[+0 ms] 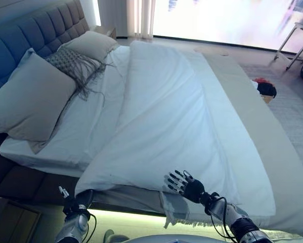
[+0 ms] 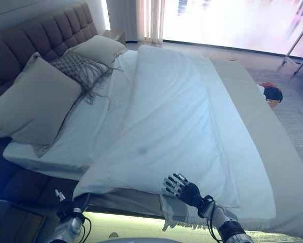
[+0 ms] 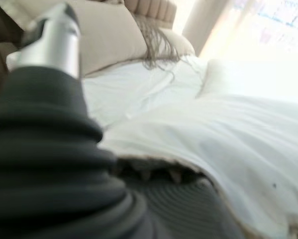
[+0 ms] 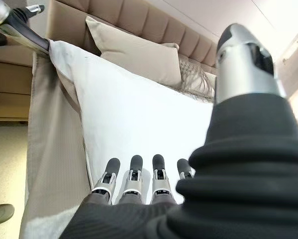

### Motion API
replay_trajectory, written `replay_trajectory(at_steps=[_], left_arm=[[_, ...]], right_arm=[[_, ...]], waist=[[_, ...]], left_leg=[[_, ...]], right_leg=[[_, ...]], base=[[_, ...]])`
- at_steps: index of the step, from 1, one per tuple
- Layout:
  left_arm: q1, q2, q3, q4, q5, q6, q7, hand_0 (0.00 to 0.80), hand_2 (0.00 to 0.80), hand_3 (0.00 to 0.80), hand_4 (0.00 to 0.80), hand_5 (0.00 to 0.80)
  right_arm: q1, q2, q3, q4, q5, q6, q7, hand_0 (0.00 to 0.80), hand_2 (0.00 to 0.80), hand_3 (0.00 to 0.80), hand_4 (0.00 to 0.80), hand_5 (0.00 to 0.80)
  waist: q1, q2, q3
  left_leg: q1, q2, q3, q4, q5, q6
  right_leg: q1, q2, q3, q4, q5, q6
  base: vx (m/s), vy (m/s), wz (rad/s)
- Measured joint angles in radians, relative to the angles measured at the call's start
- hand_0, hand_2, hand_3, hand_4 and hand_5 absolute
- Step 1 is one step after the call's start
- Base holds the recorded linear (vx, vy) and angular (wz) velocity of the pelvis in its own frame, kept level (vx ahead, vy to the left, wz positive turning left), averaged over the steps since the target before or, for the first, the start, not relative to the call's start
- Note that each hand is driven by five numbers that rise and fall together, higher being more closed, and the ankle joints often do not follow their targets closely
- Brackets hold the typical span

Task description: Make the bed neatly

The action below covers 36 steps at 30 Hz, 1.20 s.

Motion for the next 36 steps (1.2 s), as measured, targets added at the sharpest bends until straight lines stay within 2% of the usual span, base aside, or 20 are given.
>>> replay_trajectory(at_steps=[6, 12, 16, 22, 26, 27, 28, 31, 32, 33, 34, 36], left_arm=[[-0.007, 0.030, 0.048, 0.030, 0.007, 0.043, 0.083, 0.000, 0.000, 0.000, 0.000, 0.000], [-0.014, 0.146, 0.054, 0.094, 0.007, 0.175, 0.144, 0.000, 0.000, 0.000, 0.000, 0.000], [-0.018, 0.202, 0.060, 0.133, 0.007, 0.278, 0.174, 0.000, 0.000, 0.000, 0.000, 0.000], [-0.073, 0.206, 0.087, 0.198, 0.017, 0.366, 0.179, 0.000, 0.000, 0.000, 0.000, 0.000], [-0.140, 0.205, 0.087, 0.265, 0.052, 0.378, 0.166, 0.000, 0.000, 0.000, 0.000, 0.000], [-0.157, 0.204, 0.087, 0.275, 0.053, 0.384, 0.166, 0.000, 0.000, 0.000, 0.000, 0.000], [-0.188, 0.204, 0.086, 0.286, 0.070, 0.385, 0.166, 0.000, 0.000, 0.000, 0.000, 0.000], [-0.302, 0.204, 0.048, 0.279, 0.090, 0.387, 0.166, 0.000, 0.000, 0.000, 0.000, 0.000], [-0.319, 0.204, 0.029, 0.265, 0.089, 0.387, 0.167, 0.000, 0.000, 0.000, 0.000, 0.000], [-0.332, 0.204, 0.008, 0.253, 0.089, 0.386, 0.167, 0.000, 0.000, 0.000, 0.000, 0.000], [-0.358, 0.204, -0.031, 0.249, 0.089, 0.386, 0.167, 0.000, 0.000, 0.000, 0.000, 0.000], [-0.400, 0.204, -0.105, 0.227, 0.089, 0.386, 0.167, 0.000, 0.000, 0.000, 0.000, 0.000]], right_arm=[[-0.003, 0.000, 0.000, 0.052, -0.004, 0.000, 0.002, 0.000, 0.000, 0.000, 0.000, 0.000], [-0.022, -0.001, 0.002, 0.124, -0.013, -0.008, 0.023, 0.000, 0.000, 0.000, 0.000, 0.000], [-0.028, -0.004, 0.003, 0.157, -0.022, -0.020, 0.043, 0.000, 0.000, 0.000, 0.000, 0.000], [-0.037, -0.027, 0.005, 0.195, -0.061, -0.037, 0.060, 0.000, 0.000, 0.000, 0.000, 0.000], [-0.059, -0.032, 0.003, 0.206, -0.060, -0.068, 0.076, 0.000, 0.000, 0.000, 0.000, 0.000], [-0.061, -0.035, 0.002, 0.206, -0.059, -0.078, 0.079, 0.000, 0.000, 0.000, 0.000, 0.000], [-0.059, -0.038, -0.001, 0.206, -0.049, -0.092, 0.079, 0.000, 0.000, 0.000, 0.000, 0.000], [-0.060, -0.065, -0.017, 0.179, -0.007, -0.125, 0.068, 0.000, 0.000, 0.000, 0.000, 0.000], [-0.067, -0.075, -0.018, 0.176, 0.009, -0.132, 0.058, 0.000, 0.000, 0.000, 0.000, 0.000], [-0.072, -0.085, -0.023, 0.183, 0.030, -0.136, 0.044, 0.000, 0.000, 0.000, 0.000, 0.000], [-0.068, -0.099, -0.049, 0.195, 0.051, -0.136, 0.035, 0.000, 0.000, 0.000, 0.000, 0.000], [-0.054, -0.132, -0.124, 0.243, 0.079, -0.137, 0.024, 0.000, 0.000, 0.000, 0.000, 0.000]], waist=[[0.022, -0.001, 0.000], [0.023, -0.004, 0.001], [0.023, -0.004, 0.001], [0.032, -0.004, 0.002], [0.038, -0.004, 0.004], [0.037, -0.004, 0.006], [0.033, -0.004, 0.010], [0.012, 0.008, 0.073], [0.005, 0.014, 0.088], [-0.010, 0.022, 0.096], [-0.013, 0.032, 0.109], [-0.018, 0.047, 0.120]], left_leg=[[-0.002, -0.013, -0.002, 0.000, 0.000, -0.001], [-0.002, -0.016, -0.002, -0.001, -0.003, -0.005], [-0.005, -0.015, -0.006, -0.001, -0.014, -0.017], [-0.087, -0.019, -0.056, 0.005, -0.019, -0.020], [-0.152, -0.024, -0.087, 0.043, -0.017, -0.018], [-0.167, -0.025, -0.093, 0.052, -0.015, -0.016], [-0.192, -0.028, -0.118, 0.070, -0.015, -0.015], [-0.267, -0.031, -0.213, 0.130, 0.005, -0.011], [-0.282, -0.031, -0.217, 0.128, 0.022, -0.015], [-0.298, -0.031, -0.215, 0.119, 0.049, -0.012], [-0.309, -0.036, -0.189, 0.104, 0.083, 0.001], [-0.315, -0.047, -0.094, 0.044, 0.150, 0.051]], right_leg=[[-0.013, -0.022, -0.018, 0.000, 0.008, 0.008], [-0.014, -0.028, -0.048, 0.001, 0.010, 0.010], [-0.015, -0.028, -0.050, 0.000, 0.006, 0.016], [-0.057, -0.024, -0.074, 0.006, 0.008, 0.021], [-0.059, -0.014, -0.072, 0.007, -0.003, 0.023], [-0.054, -0.006, -0.066, 0.007, -0.011, 0.026], [-0.046, 0.000, -0.044, 0.007, -0.022, 0.027], [-0.014, 0.038, 0.034, 0.010, -0.062, 0.020], [-0.010, 0.054, 0.055, 0.008, -0.080, 0.016], [-0.006, 0.070, 0.067, 0.008, -0.092, 0.008], [0.002, 0.081, 0.060, 0.008, -0.099, 0.001], [0.013, 0.084, -0.010, 0.009, -0.106, -0.008]], base=[[-0.001, 0.122, -0.11], [-0.003, 0.106, -0.02], [-0.045, 0.109, 0.02], [-0.092, 0.027, 0.25], [-0.117, -0.077, 0.42], [-0.009, -0.163, 0.63], [-0.035, -0.209, 0.93], [-0.120, -0.186, 1.19], [-0.111, -0.096, 1.10], [-0.095, -0.045, 1.10], [-0.141, 0.026, 1.17], [-0.142, 0.180, 0.97]])
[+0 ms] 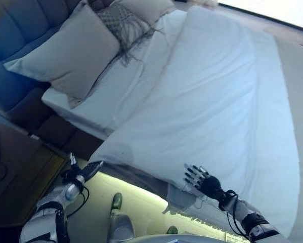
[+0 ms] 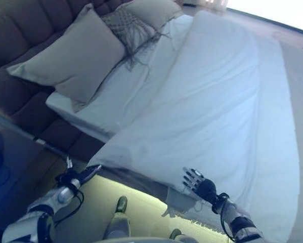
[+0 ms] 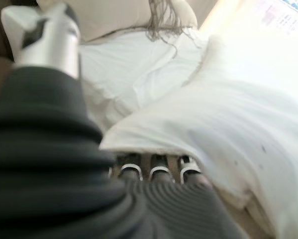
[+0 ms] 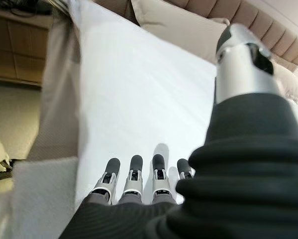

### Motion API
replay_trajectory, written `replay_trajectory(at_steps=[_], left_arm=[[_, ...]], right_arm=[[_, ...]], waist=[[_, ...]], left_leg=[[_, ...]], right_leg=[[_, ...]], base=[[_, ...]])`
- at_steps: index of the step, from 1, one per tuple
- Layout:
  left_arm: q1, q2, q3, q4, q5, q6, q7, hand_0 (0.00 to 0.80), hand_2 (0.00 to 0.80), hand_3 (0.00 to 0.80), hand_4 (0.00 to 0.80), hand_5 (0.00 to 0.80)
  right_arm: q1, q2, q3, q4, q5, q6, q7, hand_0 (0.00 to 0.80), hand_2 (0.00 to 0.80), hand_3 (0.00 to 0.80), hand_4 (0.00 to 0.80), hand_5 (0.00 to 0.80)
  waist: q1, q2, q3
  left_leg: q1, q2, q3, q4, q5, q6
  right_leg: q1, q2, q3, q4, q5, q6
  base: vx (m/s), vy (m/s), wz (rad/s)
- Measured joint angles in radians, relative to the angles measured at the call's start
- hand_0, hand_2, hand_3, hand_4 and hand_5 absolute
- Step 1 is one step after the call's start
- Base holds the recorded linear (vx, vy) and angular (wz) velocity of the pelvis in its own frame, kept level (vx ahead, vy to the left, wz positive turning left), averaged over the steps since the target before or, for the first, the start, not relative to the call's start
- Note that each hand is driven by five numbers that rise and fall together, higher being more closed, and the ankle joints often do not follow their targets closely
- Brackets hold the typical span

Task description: Make the bed neatly

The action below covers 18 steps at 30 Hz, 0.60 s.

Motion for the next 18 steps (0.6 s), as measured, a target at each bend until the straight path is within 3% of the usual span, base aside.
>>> replay_trajectory(at_steps=[1, 2, 3, 4, 6, 7, 9, 12, 14, 15, 18], left_arm=[[0.010, 0.003, -0.007, -0.021, -0.002, -0.001, 0.000, 0.000, 0.000, 0.000, 0.000, 0.000], [0.015, 0.004, -0.004, -0.027, -0.011, -0.016, -0.003, 0.000, 0.000, 0.000, 0.000, 0.000], [0.055, 0.021, 0.005, -0.040, -0.021, -0.035, -0.011, 0.000, 0.000, 0.000, 0.000, 0.000], [0.091, 0.038, 0.035, -0.038, -0.021, -0.042, -0.011, 0.000, 0.000, 0.000, 0.000, 0.000], [0.137, 0.043, 0.060, -0.014, -0.021, -0.053, -0.011, 0.000, 0.000, 0.000, 0.000, 0.000], [0.157, 0.043, 0.075, 0.003, -0.021, -0.053, -0.011, 0.000, 0.000, 0.000, 0.000, 0.000], [0.147, 0.057, 0.076, 0.004, -0.020, -0.053, 0.007, 0.000, 0.000, 0.000, 0.000, 0.000], [0.076, 0.108, 0.076, 0.045, -0.008, -0.010, 0.040, 0.000, 0.000, 0.000, 0.000, 0.000], [0.070, 0.157, 0.076, 0.057, -0.004, 0.031, 0.056, 0.000, 0.000, 0.000, 0.000, 0.000], [0.074, 0.185, 0.076, 0.057, -0.001, 0.037, 0.062, 0.000, 0.000, 0.000, 0.000, 0.000], [0.078, 0.262, 0.080, 0.021, -0.001, 0.045, 0.062, 0.000, 0.000, 0.000, 0.000, 0.000]], right_arm=[[0.001, -0.008, -0.033, 0.025, 0.013, -0.002, -0.004, 0.000, 0.000, 0.000, 0.000, 0.000], [0.001, -0.017, -0.072, 0.035, 0.026, -0.006, -0.002, 0.000, 0.000, 0.000, 0.000, 0.000], [-0.024, -0.016, -0.117, 0.036, 0.026, -0.004, 0.001, 0.000, 0.000, 0.000, 0.000, 0.000], [-0.033, -0.029, -0.160, 0.028, 0.020, 0.010, 0.011, 0.000, 0.000, 0.000, 0.000, 0.000], [-0.019, -0.104, -0.241, 0.027, -0.007, 0.015, 0.030, 0.000, 0.000, 0.000, 0.000, 0.000], [-0.007, -0.131, -0.269, 0.057, -0.038, 0.009, 0.038, 0.000, 0.000, 0.000, 0.000, 0.000], [0.026, -0.139, -0.306, 0.108, -0.063, -0.014, 0.041, 0.000, 0.000, 0.000, 0.000, 0.000], [0.060, -0.044, -0.292, 0.152, -0.066, -0.019, 0.059, 0.000, 0.000, 0.000, 0.000, 0.000], [0.036, 0.025, -0.263, 0.159, -0.092, -0.014, 0.071, 0.000, 0.000, 0.000, 0.000, 0.000], [0.021, 0.060, -0.237, 0.150, -0.094, -0.011, 0.076, 0.000, 0.000, 0.000, 0.000, 0.000], [0.042, 0.117, -0.090, 0.071, -0.097, 0.011, 0.093, 0.000, 0.000, 0.000, 0.000, 0.000]], waist=[[-0.007, -0.005, 0.013], [-0.036, -0.036, 0.040], [-0.030, -0.060, 0.060], [-0.051, -0.075, 0.067], [-0.093, -0.052, 0.069], [-0.118, -0.034, 0.068], [-0.139, -0.028, 0.068], [-0.160, -0.048, 0.070], [-0.150, -0.076, 0.070], [-0.149, -0.081, 0.071], [-0.140, -0.092, 0.073]], left_leg=[[0.019, 0.001, 0.030, -0.024, -0.034, -0.001], [0.034, -0.001, 0.044, 0.011, -0.079, -0.013], [0.035, -0.017, 0.001, 0.101, -0.101, -0.031], [0.037, -0.011, -0.025, 0.211, -0.131, -0.069], [0.109, 0.024, -0.040, 0.242, -0.146, -0.083], [0.161, 0.032, -0.021, 0.154, -0.123, -0.060], [0.200, 0.021, 0.058, 0.068, -0.122, -0.055], [0.237, -0.023, 0.095, 0.031, -0.150, -0.019], [0.290, -0.064, 0.170, -0.019, -0.160, -0.002], [0.305, -0.072, 0.183, -0.033, -0.167, 0.005], [0.297, -0.052, 0.236, -0.015, -0.186, -0.001]], right_leg=[[0.008, -0.007, -0.015, 0.004, -0.004, -0.003], [0.011, -0.050, -0.005, 0.024, 0.000, -0.006], [-0.008, -0.100, 0.062, 0.058, -0.004, -0.010], [-0.021, -0.133, 0.120, 0.068, 0.002, -0.001], [-0.019, -0.165, 0.194, 0.087, 0.007, 0.013], [-0.004, -0.171, 0.214, 0.089, 0.012, 0.021], [0.005, -0.195, 0.228, 0.098, 0.022, 0.038], [-0.043, -0.262, 0.223, 0.205, 0.020, 0.054], [-0.049, -0.323, 0.128, 0.200, 0.037, 0.103], [-0.063, -0.337, 0.111, 0.208, 0.055, 0.124], [-0.115, -0.332, 0.094, 0.220, 0.061, 0.116]], base=[[-0.088, 0.394, 0.37], [-0.048, 0.564, -0.36], [-0.015, 0.497, -0.92], [0.032, 0.511, -1.27], [0.055, 0.460, -1.06], [0.056, 0.449, -0.69], [0.036, 0.369, -0.32], [-0.054, 0.321, -0.04], [-0.140, 0.382, -0.83], [-0.147, 0.334, -1.04], [-0.187, 0.118, -0.73]])
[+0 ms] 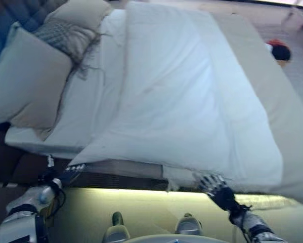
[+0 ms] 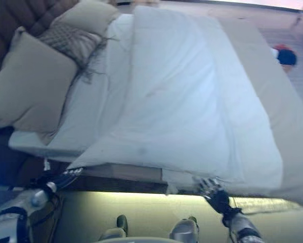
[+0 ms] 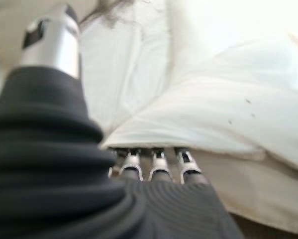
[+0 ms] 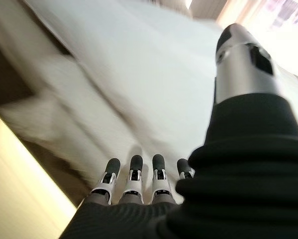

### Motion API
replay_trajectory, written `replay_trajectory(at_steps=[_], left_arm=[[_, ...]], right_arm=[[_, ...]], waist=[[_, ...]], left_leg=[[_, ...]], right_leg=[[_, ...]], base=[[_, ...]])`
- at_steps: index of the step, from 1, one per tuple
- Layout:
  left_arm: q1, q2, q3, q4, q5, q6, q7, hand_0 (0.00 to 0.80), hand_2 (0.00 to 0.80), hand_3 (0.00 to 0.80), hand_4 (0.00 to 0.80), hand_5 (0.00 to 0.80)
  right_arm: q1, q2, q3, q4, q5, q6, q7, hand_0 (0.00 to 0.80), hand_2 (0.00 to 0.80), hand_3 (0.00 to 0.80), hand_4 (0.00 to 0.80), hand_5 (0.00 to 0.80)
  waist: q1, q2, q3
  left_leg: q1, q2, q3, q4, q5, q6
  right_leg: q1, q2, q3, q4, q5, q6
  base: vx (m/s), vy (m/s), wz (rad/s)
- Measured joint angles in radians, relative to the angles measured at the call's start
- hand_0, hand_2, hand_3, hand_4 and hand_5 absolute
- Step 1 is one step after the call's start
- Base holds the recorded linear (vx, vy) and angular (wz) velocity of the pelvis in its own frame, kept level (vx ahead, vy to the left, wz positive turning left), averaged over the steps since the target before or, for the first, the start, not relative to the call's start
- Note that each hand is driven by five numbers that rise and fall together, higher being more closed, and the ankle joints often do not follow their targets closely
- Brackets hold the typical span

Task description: Make the bed neatly

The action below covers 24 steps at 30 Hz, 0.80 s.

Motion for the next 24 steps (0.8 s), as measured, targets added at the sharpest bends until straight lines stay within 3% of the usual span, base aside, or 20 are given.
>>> replay_trajectory(at_steps=[3, 6, 13, 18, 24], left_arm=[[-0.003, 0.011, 0.042, -0.006, -0.002, -0.001, -0.010, 0.000, 0.000, 0.000, 0.000, 0.000], [0.035, 0.011, 0.043, -0.006, -0.008, -0.001, 0.001, 0.000, 0.000, 0.000, 0.000, 0.000], [0.046, -0.006, 0.077, 0.042, -0.029, 0.005, 0.004, 0.000, 0.000, 0.000, 0.000, 0.000], [0.048, -0.087, 0.102, 0.083, -0.040, 0.002, -0.043, 0.000, 0.000, 0.000, 0.000, 0.000], [0.049, -0.239, 0.099, 0.083, -0.039, -0.031, -0.095, 0.000, 0.000, 0.000, 0.000, 0.000]], right_arm=[[-0.008, -0.008, 0.016, -0.025, 0.008, -0.006, -0.009, 0.000, 0.000, 0.000, 0.000, 0.000], [-0.016, -0.059, -0.009, -0.027, 0.007, -0.011, -0.027, 0.000, 0.000, 0.000, 0.000, 0.000], [-0.020, -0.096, -0.077, -0.007, -0.007, -0.007, -0.016, 0.000, 0.000, 0.000, 0.000, 0.000], [-0.020, -0.113, -0.075, -0.007, -0.015, -0.008, -0.001, 0.000, 0.000, 0.000, 0.000, 0.000], [-0.030, -0.152, -0.074, -0.012, -0.015, -0.016, 0.001, 0.000, 0.000, 0.000, 0.000, 0.000]], waist=[[0.012, 0.014, 0.001], [0.011, 0.014, 0.001], [0.006, 0.014, 0.001], [0.015, 0.025, 0.006], [0.044, 0.079, 0.037]], left_leg=[[-0.081, 0.046, 0.005, 0.076, -0.011, -0.012], [-0.104, 0.043, 0.032, 0.123, -0.023, -0.011], [-0.103, 0.032, 0.031, 0.117, -0.022, -0.010], [-0.126, 0.030, 0.025, 0.145, -0.032, -0.003], [-0.179, 0.035, -0.007, 0.214, -0.069, 0.009]], right_leg=[[-0.020, 0.065, -0.016, -0.072, 0.044, -0.027], [-0.026, 0.057, -0.020, -0.068, 0.047, -0.026], [-0.026, 0.050, -0.021, -0.072, 0.052, -0.020], [-0.025, 0.046, -0.023, -0.065, 0.045, -0.016], [-0.029, 0.042, -0.023, -0.034, 0.023, -0.019]], base=[[-0.165, 0.139, -0.15], [-0.117, 0.147, 0.00], [-0.106, 0.090, -0.01], [-0.151, -0.022, 0.09], [-0.090, -0.104, 0.18]])
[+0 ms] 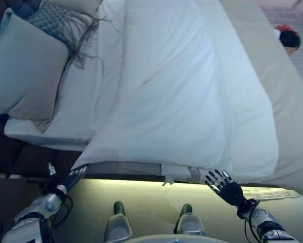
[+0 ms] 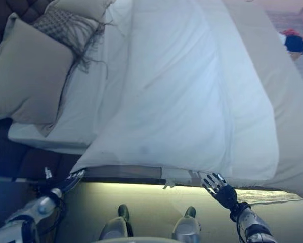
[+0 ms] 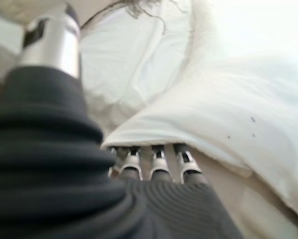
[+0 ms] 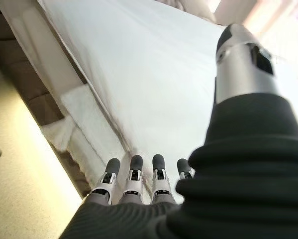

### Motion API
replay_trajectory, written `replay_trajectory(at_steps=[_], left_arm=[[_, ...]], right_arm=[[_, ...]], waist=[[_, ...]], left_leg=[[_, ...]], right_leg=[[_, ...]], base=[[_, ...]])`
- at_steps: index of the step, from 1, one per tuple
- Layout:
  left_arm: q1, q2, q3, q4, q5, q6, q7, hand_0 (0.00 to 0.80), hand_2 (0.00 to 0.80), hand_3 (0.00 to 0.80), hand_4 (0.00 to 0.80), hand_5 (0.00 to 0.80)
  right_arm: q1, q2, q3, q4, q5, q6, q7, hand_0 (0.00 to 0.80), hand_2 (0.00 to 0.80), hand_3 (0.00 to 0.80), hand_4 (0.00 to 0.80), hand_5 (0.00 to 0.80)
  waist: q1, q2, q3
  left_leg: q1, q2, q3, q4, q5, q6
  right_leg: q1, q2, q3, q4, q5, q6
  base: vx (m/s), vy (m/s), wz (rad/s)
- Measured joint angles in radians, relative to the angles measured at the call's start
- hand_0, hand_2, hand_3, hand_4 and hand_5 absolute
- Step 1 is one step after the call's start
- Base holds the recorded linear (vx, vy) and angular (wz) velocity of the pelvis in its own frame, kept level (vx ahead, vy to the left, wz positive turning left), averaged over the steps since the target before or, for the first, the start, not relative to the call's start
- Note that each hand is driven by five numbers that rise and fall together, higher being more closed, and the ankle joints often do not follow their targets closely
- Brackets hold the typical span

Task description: Make the bed neatly

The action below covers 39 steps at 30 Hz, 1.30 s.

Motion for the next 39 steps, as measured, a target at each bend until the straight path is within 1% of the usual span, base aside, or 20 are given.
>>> replay_trajectory(at_steps=[3, 5, 7, 9, 10, 11, 12, 13, 14, 16, 17, 19, 22, 24, 25, 29, 31, 33, 36, 39], left_arm=[[0.002, -0.099, -0.012, -0.008, 0.011, -0.049, -0.052, 0.000, 0.000, 0.000, 0.000, 0.000], [0.005, -0.145, -0.029, -0.017, 0.037, -0.080, -0.076, 0.000, 0.000, 0.000, 0.000, 0.000], [0.013, -0.197, -0.056, -0.037, 0.081, -0.113, -0.100, 0.000, 0.000, 0.000, 0.000, 0.000], [0.035, -0.241, -0.087, -0.048, 0.092, -0.152, -0.105, 0.000, 0.000, 0.000, 0.000, 0.000], [0.049, -0.263, -0.089, -0.047, 0.110, -0.181, -0.096, 0.000, 0.000, 0.000, 0.000, 0.000], [0.070, -0.266, -0.093, -0.039, 0.122, -0.208, -0.089, 0.000, 0.000, 0.000, 0.000, 0.000], [0.116, -0.259, -0.095, -0.029, 0.131, -0.248, -0.083, 0.000, 0.000, 0.000, 0.000, 0.000], [0.154, -0.233, -0.096, -0.023, 0.149, -0.267, -0.076, 0.000, 0.000, 0.000, 0.000, 0.000], [0.189, -0.206, -0.094, 0.005, 0.178, -0.293, -0.062, 0.000, 0.000, 0.000, 0.000, 0.000], [0.251, -0.203, -0.096, 0.030, 0.243, -0.308, -0.056, 0.000, 0.000, 0.000, 0.000, 0.000], [0.283, -0.210, -0.097, 0.051, 0.286, -0.316, -0.048, 0.000, 0.000, 0.000, 0.000, 0.000], [0.341, -0.206, -0.097, 0.062, 0.366, -0.335, -0.040, 0.000, 0.000, 0.000, 0.000, 0.000], [0.360, -0.172, -0.106, 0.063, 0.485, -0.348, -0.033, 0.000, 0.000, 0.000, 0.000, 0.000], [0.370, -0.151, -0.117, 0.074, 0.547, -0.362, -0.028, 0.000, 0.000, 0.000, 0.000, 0.000], [0.371, -0.141, -0.146, 0.074, 0.610, -0.376, -0.028, 0.000, 0.000, 0.000, 0.000, 0.000], [0.359, -0.140, -0.236, 0.072, 0.843, -0.427, -0.043, 0.000, 0.000, 0.000, 0.000, 0.000], [0.359, -0.144, -0.330, 0.072, 1.008, -0.465, -0.052, 0.000, 0.000, 0.000, 0.000, 0.000], [0.352, -0.147, -0.399, 0.068, 1.116, -0.498, -0.062, 0.000, 0.000, 0.000, 0.000, 0.000], [0.346, -0.146, -0.458, 0.048, 1.206, -0.556, -0.069, 0.000, 0.000, 0.000, 0.000, 0.000], [0.328, -0.147, -0.490, 0.013, 1.260, -0.586, -0.086, 0.000, 0.000, 0.000, 0.000, 0.000]], right_arm=[[0.001, 0.001, 0.005, -0.002, 0.000, -0.010, -0.004, 0.000, 0.000, 0.000, 0.000, 0.000], [0.002, 0.003, 0.015, -0.009, 0.000, -0.012, -0.011, 0.000, 0.000, 0.000, 0.000, 0.000], [0.012, 0.011, 0.019, -0.022, 0.001, -0.018, -0.025, 0.000, 0.000, 0.000, 0.000, 0.000], [0.017, 0.034, 0.020, -0.025, 0.002, -0.019, -0.026, 0.000, 0.000, 0.000, 0.000, 0.000], [0.020, 0.049, 0.021, -0.024, 0.002, -0.018, -0.027, 0.000, 0.000, 0.000, 0.000, 0.000], [0.024, 0.059, 0.022, -0.024, 0.002, -0.017, -0.027, 0.000, 0.000, 0.000, 0.000, 0.000], [0.029, 0.079, 0.028, -0.029, 0.002, -0.015, -0.028, 0.000, 0.000, 0.000, 0.000, 0.000], [0.038, 0.099, 0.038, -0.034, 0.001, -0.013, -0.028, 0.000, 0.000, 0.000, 0.000, 0.000], [0.048, 0.122, 0.037, -0.022, 0.000, -0.013, -0.031, 0.000, 0.000, 0.000, 0.000, 0.000], [0.063, 0.140, 0.035, 0.001, -0.001, -0.013, -0.032, 0.000, 0.000, 0.000, 0.000, 0.000], [0.065, 0.144, 0.036, 0.004, -0.003, -0.013, -0.031, 0.000, 0.000, 0.000, 0.000, 0.000], [0.085, 0.149, 0.036, 0.021, -0.023, -0.011, -0.027, 0.000, 0.000, 0.000, 0.000, 0.000], [0.092, 0.171, 0.036, 0.058, -0.048, -0.006, -0.021, 0.000, 0.000, 0.000, 0.000, 0.000], [0.100, 0.188, 0.035, 0.078, -0.059, -0.001, -0.019, 0.000, 0.000, 0.000, 0.000, 0.000], [0.109, 0.191, 0.035, 0.081, -0.062, -0.001, -0.019, 0.000, 0.000, 0.000, 0.000, 0.000], [0.132, 0.193, 0.041, 0.084, -0.085, -0.004, -0.024, 0.000, 0.000, 0.000, 0.000, 0.000], [0.135, 0.192, 0.068, 0.087, -0.105, -0.010, -0.029, 0.000, 0.000, 0.000, 0.000, 0.000], [0.151, 0.187, 0.081, 0.094, -0.132, -0.022, -0.032, 0.000, 0.000, 0.000, 0.000, 0.000], [0.152, 0.179, 0.110, 0.127, -0.166, -0.037, -0.055, 0.000, 0.000, 0.000, 0.000, 0.000], [0.163, 0.182, 0.118, 0.160, -0.200, -0.062, -0.072, 0.000, 0.000, 0.000, 0.000, 0.000]], waist=[[0.001, 0.021, 0.008], [0.009, 0.023, 0.008], [0.032, 0.021, 0.007], [0.037, 0.015, 0.005], [0.052, 0.012, 0.003], [0.054, 0.005, -0.002], [0.058, -0.014, -0.022], [0.073, -0.044, -0.041], [0.080, -0.061, -0.051], [0.087, -0.068, -0.066], [0.087, -0.072, -0.077], [0.099, -0.091, -0.116], [0.103, -0.134, -0.158], [0.101, -0.150, -0.200], [0.102, -0.154, -0.216], [0.089, -0.129, -0.246], [0.078, -0.108, -0.261], [0.065, -0.093, -0.275], [0.049, -0.073, -0.287], [0.047, -0.070, -0.293]], left_leg=[[-0.042, -0.001, -0.023, 0.051, -0.014, 0.004], [-0.063, 0.001, -0.028, 0.075, -0.013, 0.003], [-0.066, 0.001, -0.046, 0.083, -0.013, 0.004], [-0.046, 0.009, -0.074, 0.071, -0.009, 0.010], [-0.020, 0.013, -0.076, 0.050, -0.003, 0.018], [-0.001, 0.020, -0.081, 0.030, 0.000, 0.016], [0.005, 0.028, -0.083, 0.017, 0.004, 0.011], [0.004, 0.026, -0.084, 0.009, 0.011, -0.002], [0.006, 0.038, -0.096, -0.001, 0.023, -0.019], [0.026, 0.065, -0.077, -0.020, 0.030, -0.015], [0.032, 0.068, -0.069, -0.023, 0.030, -0.017], [0.063, 0.063, -0.049, -0.064, 0.045, -0.051], [0.105, 0.053, -0.024, -0.114, 0.062, -0.053], [0.136, 0.044, -0.006, -0.159, 0.081, -0.054], [0.156, 0.040, 0.008, -0.184, 0.088, -0.054], [0.183, 0.034, 0.031, -0.246, 0.110, -0.049], [0.182, 0.033, 0.039, -0.245, 0.113, -0.053], [0.183, 0.033, 0.043, -0.245, 0.113, -0.053], [0.184, 0.033, 0.046, -0.246, 0.113, -0.053], [0.199, 0.034, 0.065, -0.246, 0.111, -0.055]], right_leg=[[-0.007, -0.010, 0.001, 0.045, -0.025, 0.012], [-0.006, -0.014, 0.002, 0.071, -0.044, 0.002], [-0.006, -0.020, 0.002, 0.116, -0.055, -0.013], [-0.012, -0.032, 0.007, 0.194, -0.064, -0.024], [-0.038, -0.046, 0.023, 0.284, -0.064, -0.025], [-0.064, -0.055, 0.042, 0.332, -0.093, -0.023], [-0.050, -0.030, 0.061, 0.238, -0.111, -0.020], [-0.023, -0.005, 0.060, 0.119, -0.091, -0.027], [0.021, 0.032, 0.052, 0.036, -0.048, -0.001], [0.042, 0.061, 0.031, 0.009, -0.048, -0.010], [0.051, 0.067, 0.029, -0.003, -0.048, -0.010], [0.073, 0.075, 0.035, -0.034, -0.036, -0.002], [0.093, 0.075, 0.048, -0.072, -0.021, 0.003], [0.102, 0.075, 0.058, -0.102, -0.007, 0.006], [0.106, 0.075, 0.062, -0.110, -0.004, 0.007], [0.117, 0.080, 0.072, -0.157, 0.017, 0.006], [0.117, 0.085, 0.080, -0.183, 0.035, 0.007], [0.114, 0.086, 0.084, -0.185, 0.039, 0.011], [0.112, 0.086, 0.087, -0.186, 0.040, 0.011], [0.111, 0.086, 0.108, -0.186, 0.041, 0.012]], base=[[-0.041, -0.175, 0.38], [-0.018, -0.199, 0.42], [0.011, -0.247, 0.43], [0.045, -0.237, 0.40], [0.078, -0.228, 0.17], [0.093, -0.256, 0.14], [0.084, -0.191, 0.14], [0.076, -0.147, 0.39], [0.088, -0.139, 0.35], [0.096, -0.142, 0.20], [0.085, -0.118, 0.05], [0.058, -0.077, -0.08], [0.045, -0.037, -0.17], [0.030, -0.002, -0.20], [0.022, -0.007, -0.18], [0.018, -0.011, -0.10], [0.019, 0.004, -0.13], [0.033, 0.006, -0.07], [0.044, 0.006, -0.04], [0.033, 0.009, -0.17]])
